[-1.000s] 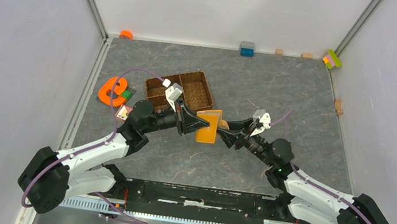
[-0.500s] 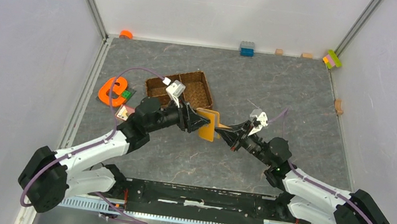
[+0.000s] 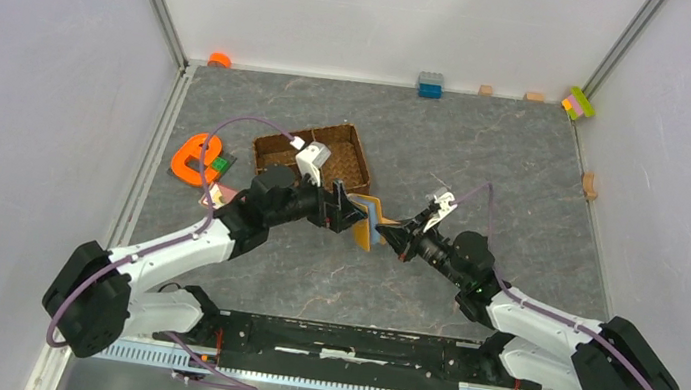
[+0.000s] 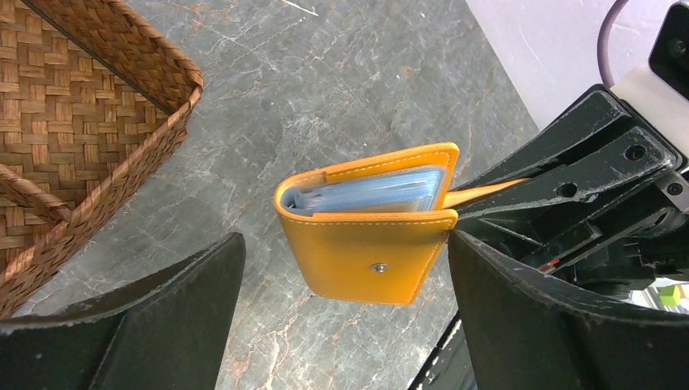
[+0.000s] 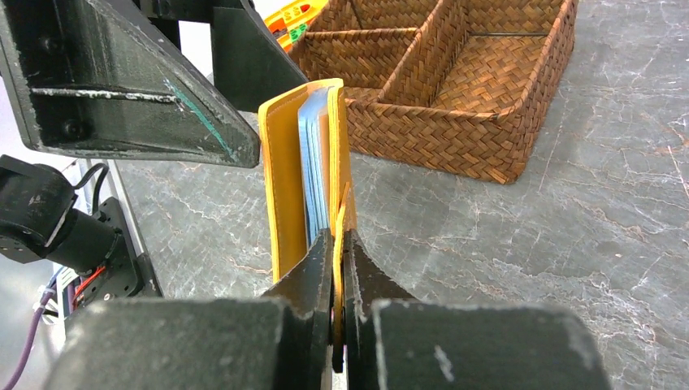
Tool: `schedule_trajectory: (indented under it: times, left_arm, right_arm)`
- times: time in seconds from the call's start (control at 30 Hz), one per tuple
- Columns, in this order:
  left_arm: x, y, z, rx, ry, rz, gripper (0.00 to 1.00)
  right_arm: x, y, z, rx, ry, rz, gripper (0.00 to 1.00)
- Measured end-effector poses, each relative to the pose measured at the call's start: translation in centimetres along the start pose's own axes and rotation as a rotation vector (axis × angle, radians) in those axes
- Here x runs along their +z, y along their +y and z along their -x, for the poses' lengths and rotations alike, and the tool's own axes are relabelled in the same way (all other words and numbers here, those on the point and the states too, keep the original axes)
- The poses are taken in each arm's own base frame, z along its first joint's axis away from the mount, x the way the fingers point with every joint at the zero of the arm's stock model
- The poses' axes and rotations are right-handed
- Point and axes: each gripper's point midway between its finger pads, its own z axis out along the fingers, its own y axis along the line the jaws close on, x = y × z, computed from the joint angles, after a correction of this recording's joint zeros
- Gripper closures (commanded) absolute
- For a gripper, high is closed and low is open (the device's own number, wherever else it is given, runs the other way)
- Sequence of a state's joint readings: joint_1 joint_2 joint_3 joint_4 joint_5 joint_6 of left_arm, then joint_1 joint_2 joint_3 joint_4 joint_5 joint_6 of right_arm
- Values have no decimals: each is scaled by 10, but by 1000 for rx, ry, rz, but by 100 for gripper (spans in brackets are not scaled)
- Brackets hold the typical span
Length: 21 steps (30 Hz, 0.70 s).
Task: Take the credit cards out of the card holder
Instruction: Open the card holder.
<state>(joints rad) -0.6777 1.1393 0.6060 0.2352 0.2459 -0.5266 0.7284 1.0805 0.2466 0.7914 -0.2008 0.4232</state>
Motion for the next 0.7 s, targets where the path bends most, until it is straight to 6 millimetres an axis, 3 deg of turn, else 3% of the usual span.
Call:
schedule_trajectory:
  times: [0.23, 0.3, 0.5, 0.7]
  left_arm:
    - [5, -1, -5, -5, 31, -12, 0]
    - [5, -1, -6, -5, 35, -13, 7]
    - [8, 0, -6, -3, 49, -6, 54]
    - [11, 5, -12, -11, 85, 17, 57]
  right_arm:
    - [3, 0, -1, 12, 9, -3, 100]
    - [3, 0, 0, 13, 10, -3, 100]
    - [4, -1, -1, 18, 12, -5, 100]
    - [5, -15, -9, 43, 55, -90, 100]
